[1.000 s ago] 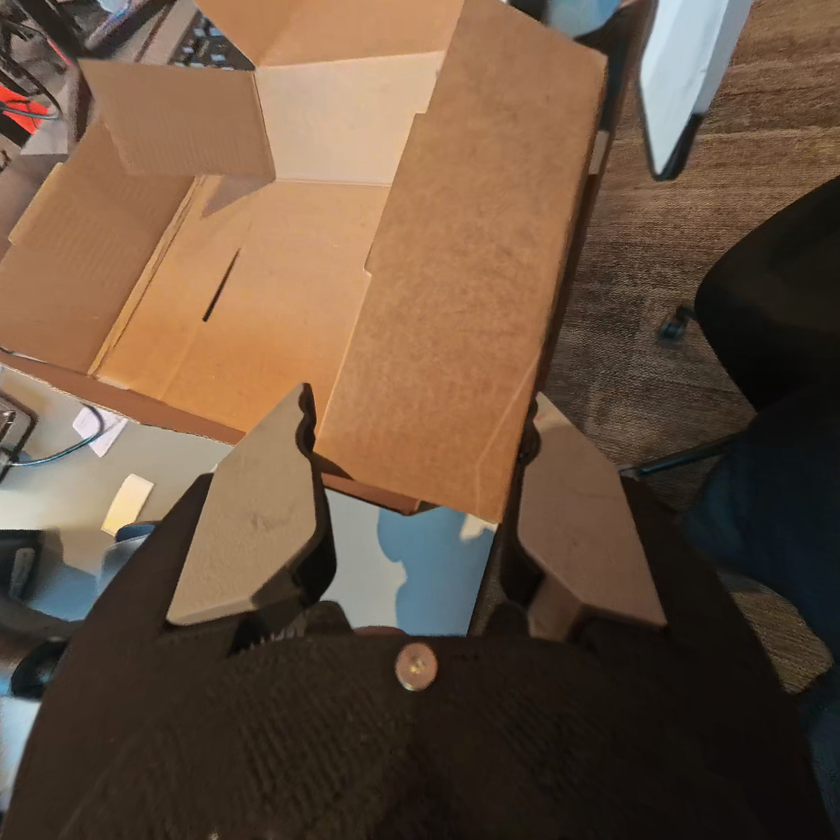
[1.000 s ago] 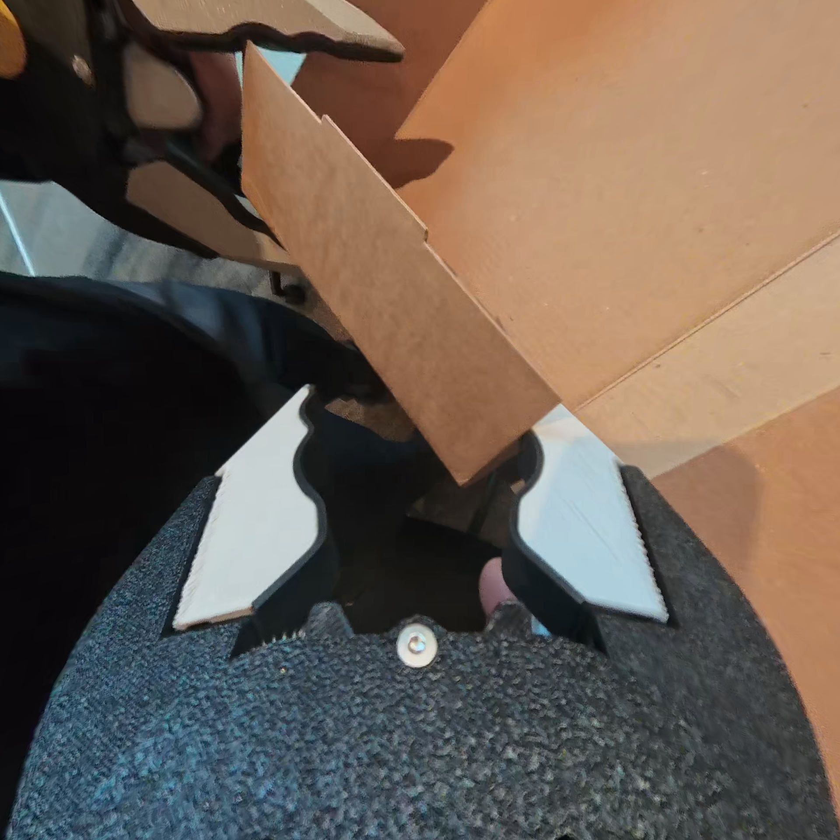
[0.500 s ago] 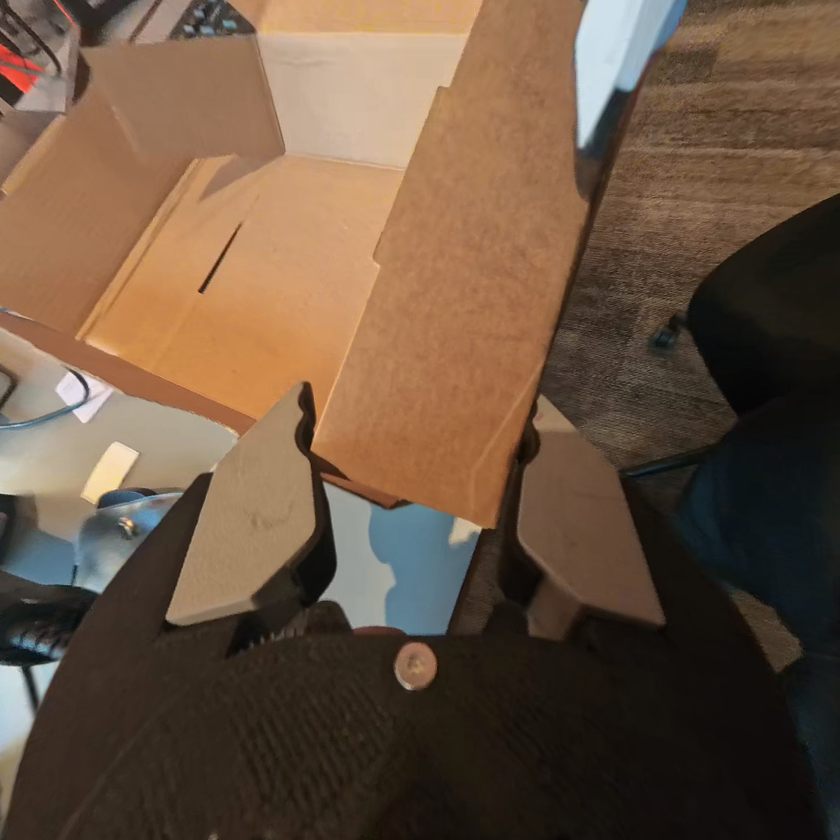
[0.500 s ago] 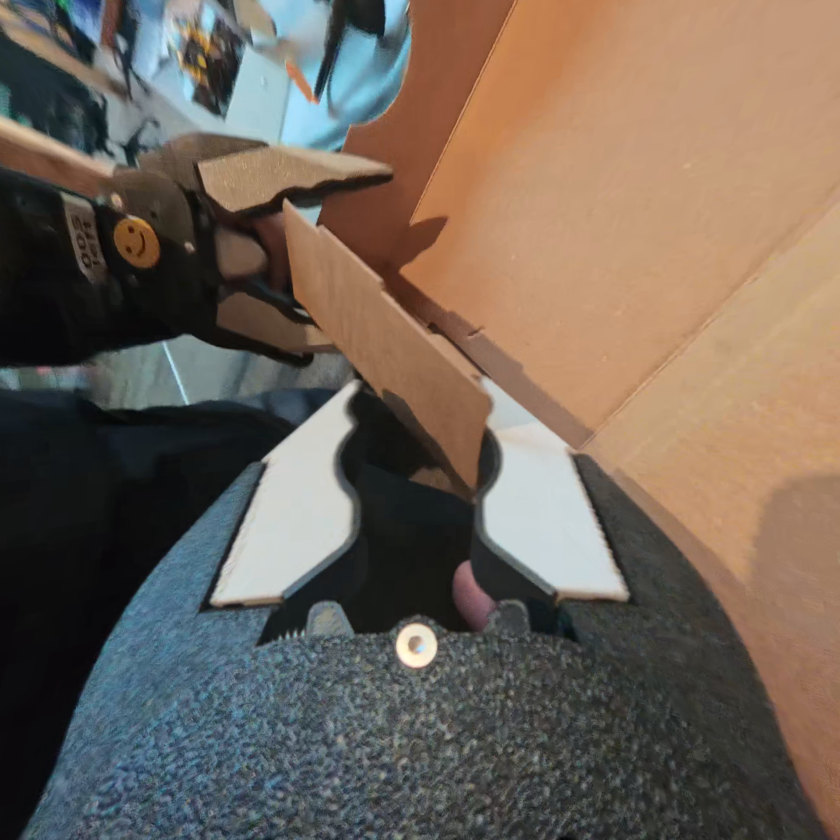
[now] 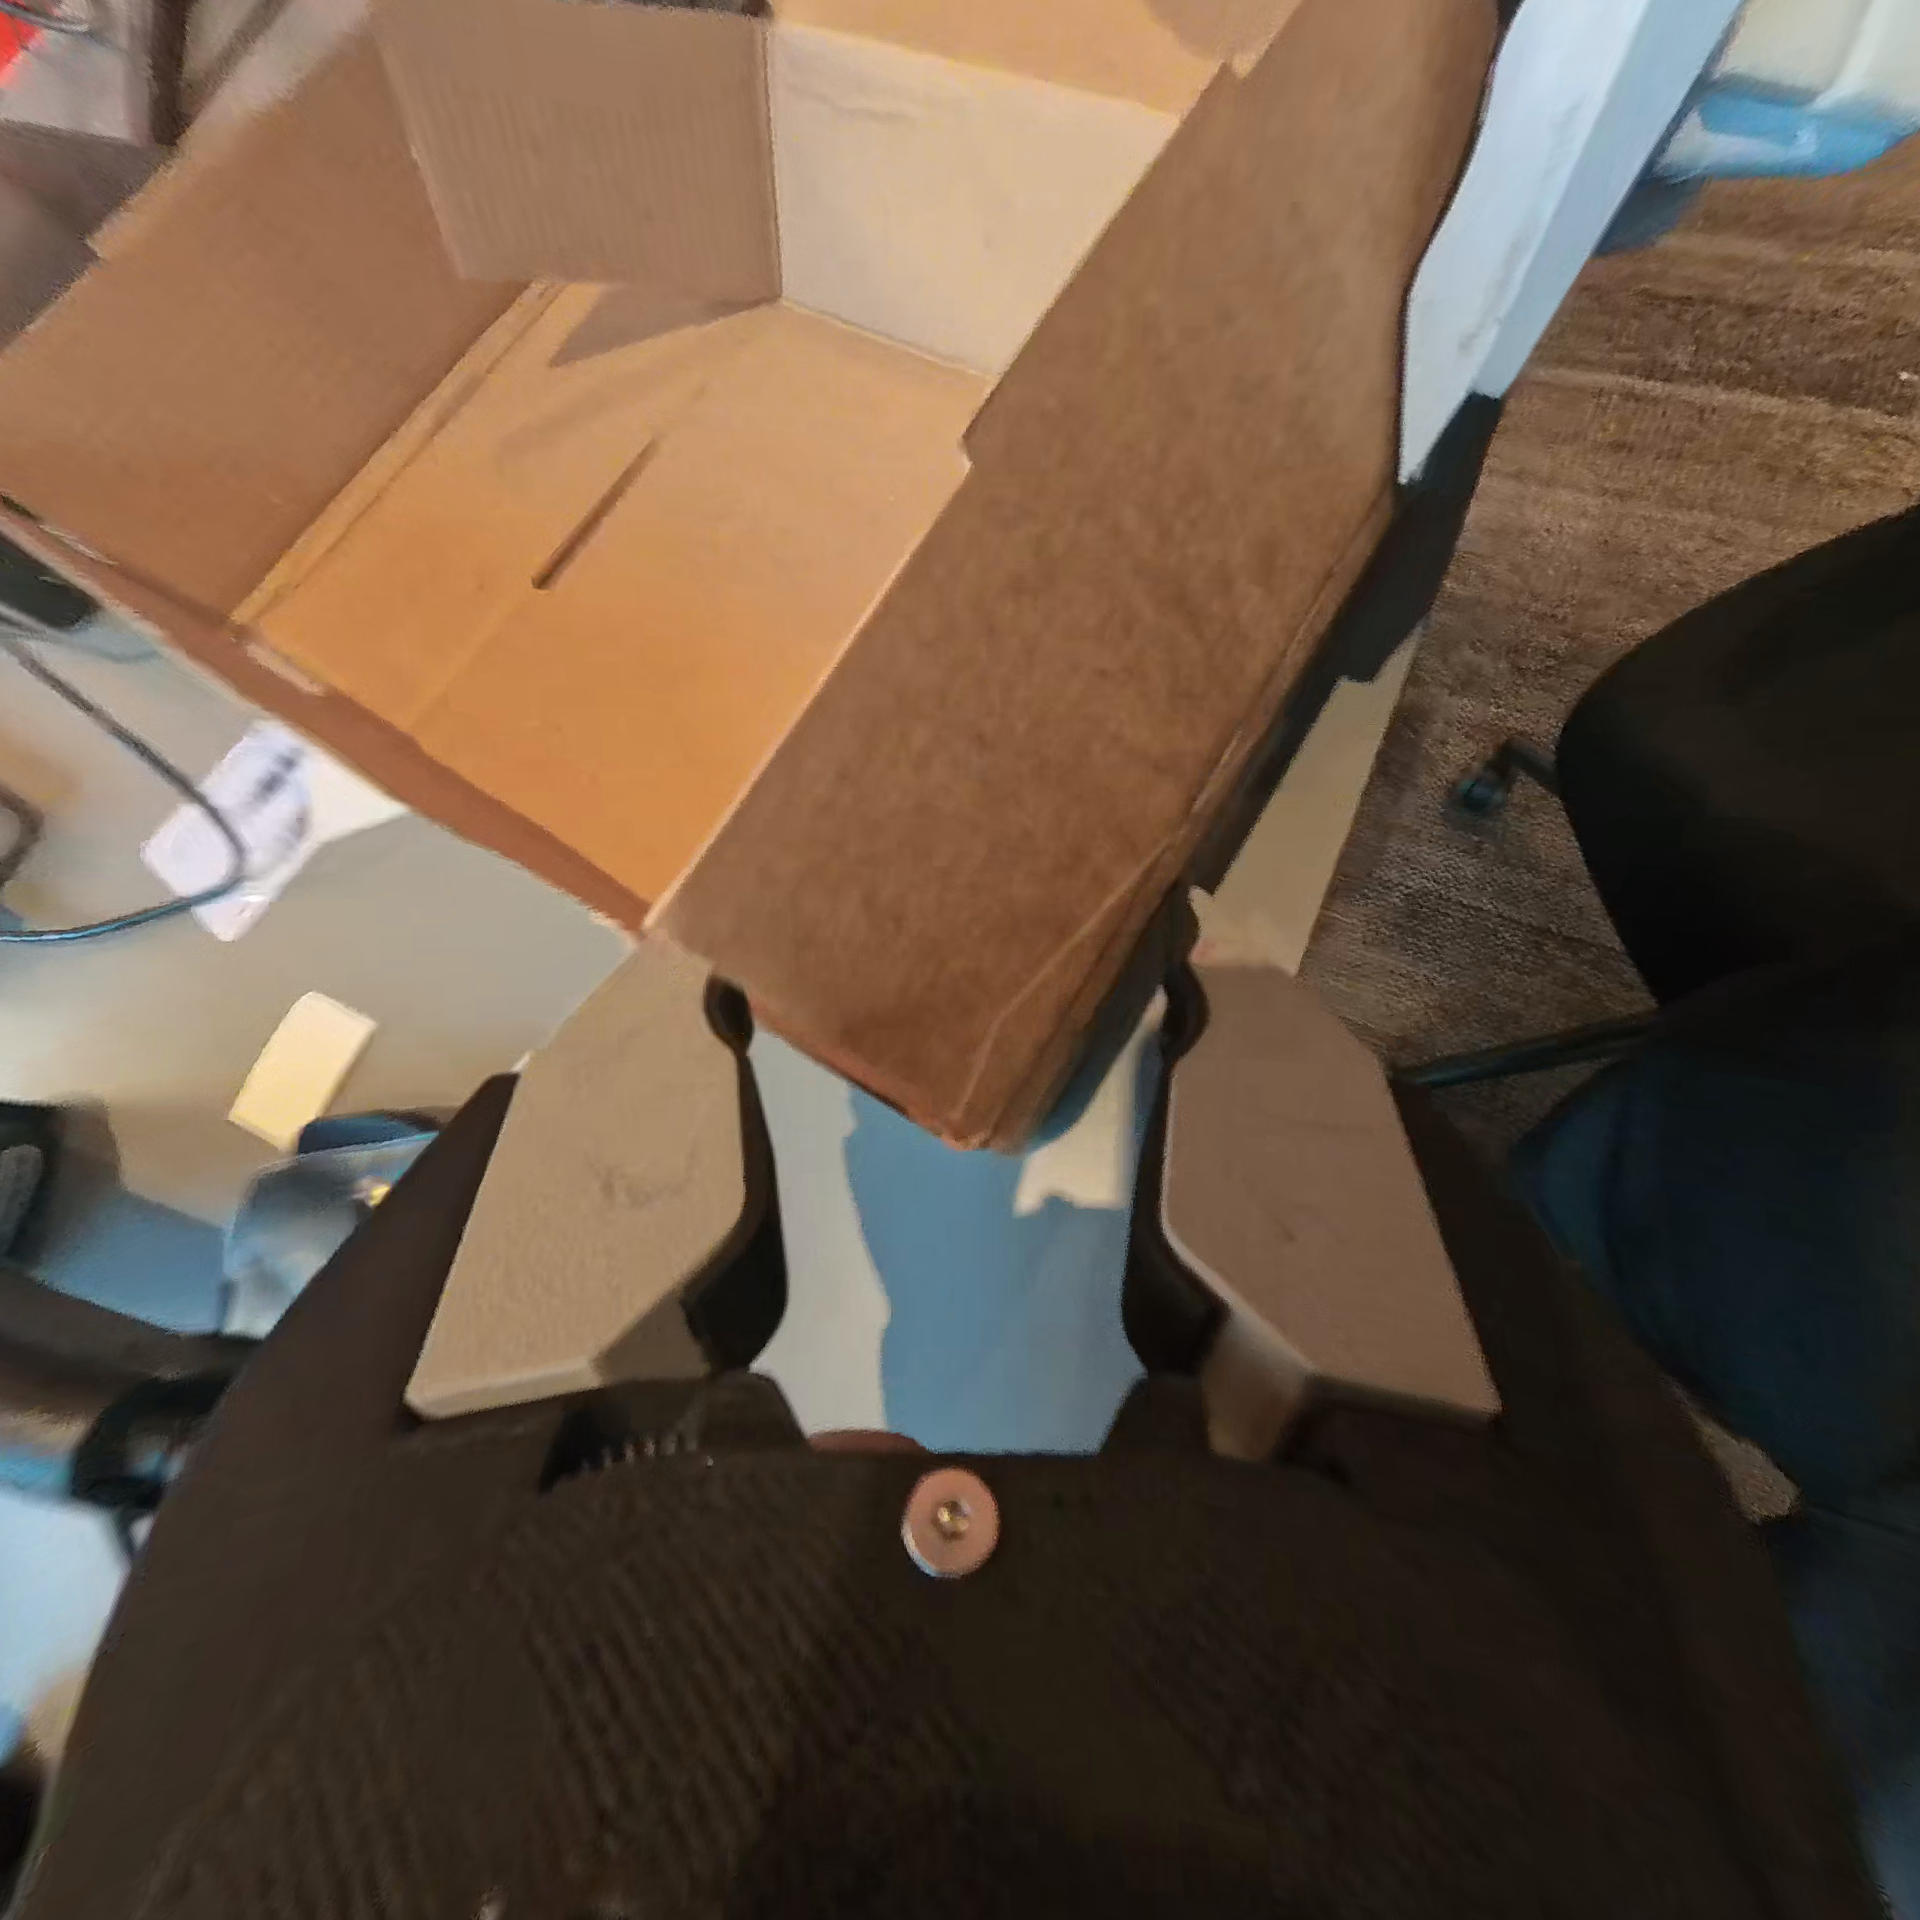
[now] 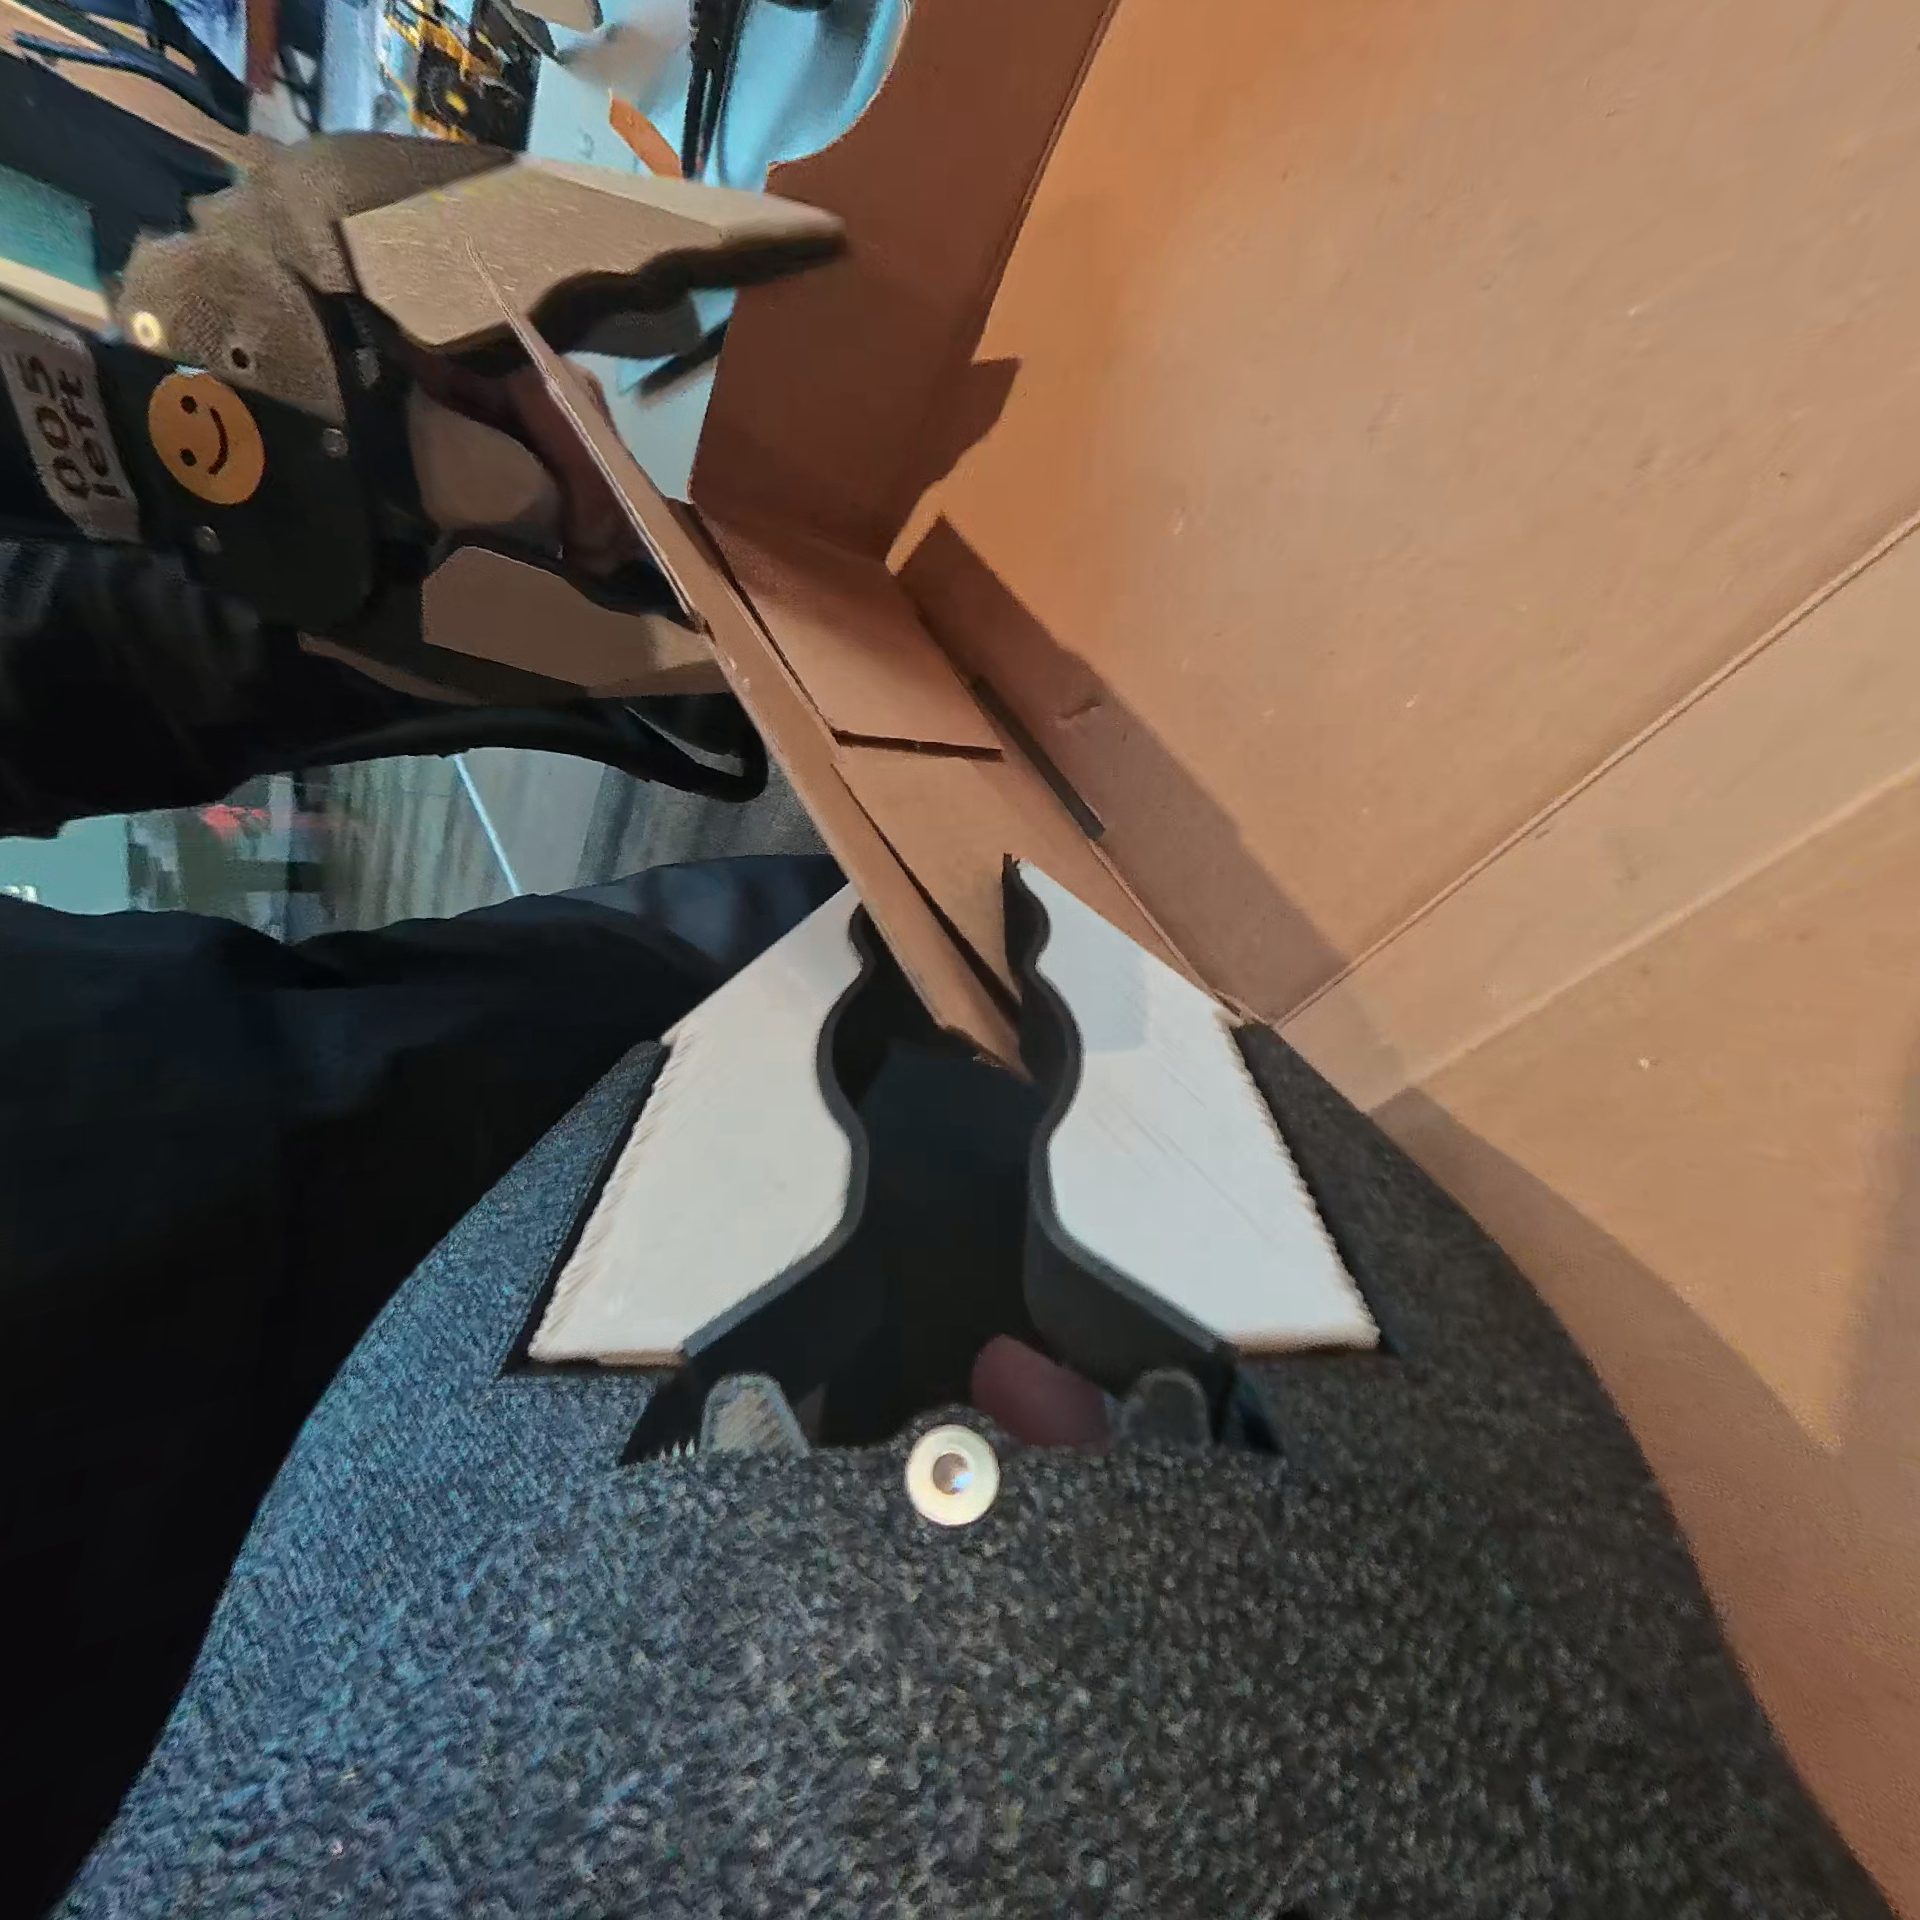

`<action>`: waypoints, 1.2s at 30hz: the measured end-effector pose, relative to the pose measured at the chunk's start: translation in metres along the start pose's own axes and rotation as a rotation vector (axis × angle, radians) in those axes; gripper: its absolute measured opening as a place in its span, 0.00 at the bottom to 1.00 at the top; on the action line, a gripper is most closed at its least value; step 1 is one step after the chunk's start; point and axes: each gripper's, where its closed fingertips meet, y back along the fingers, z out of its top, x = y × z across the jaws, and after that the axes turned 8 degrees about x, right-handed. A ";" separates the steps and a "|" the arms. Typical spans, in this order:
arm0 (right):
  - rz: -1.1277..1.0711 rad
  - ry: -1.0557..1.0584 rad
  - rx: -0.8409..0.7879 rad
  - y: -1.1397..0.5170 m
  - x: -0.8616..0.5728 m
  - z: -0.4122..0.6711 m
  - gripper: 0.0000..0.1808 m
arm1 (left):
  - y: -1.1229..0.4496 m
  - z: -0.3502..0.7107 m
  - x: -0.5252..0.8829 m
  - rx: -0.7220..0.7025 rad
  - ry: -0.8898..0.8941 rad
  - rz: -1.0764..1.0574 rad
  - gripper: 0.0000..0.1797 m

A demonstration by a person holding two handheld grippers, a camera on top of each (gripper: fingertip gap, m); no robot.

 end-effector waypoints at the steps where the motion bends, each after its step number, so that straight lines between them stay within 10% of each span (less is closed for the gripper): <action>1: 0.012 -0.011 0.000 0.000 -0.002 0.002 0.11 | 0.006 0.002 0.004 -0.025 -0.012 0.040 0.44; 22: 0.128 -0.103 0.121 -0.005 0.001 0.006 0.11 | 0.025 0.022 -0.022 -0.101 -0.681 0.198 0.38; 36: 0.178 -0.283 0.205 -0.006 -0.008 0.013 0.17 | -0.013 0.015 -0.019 0.109 -0.570 0.059 0.32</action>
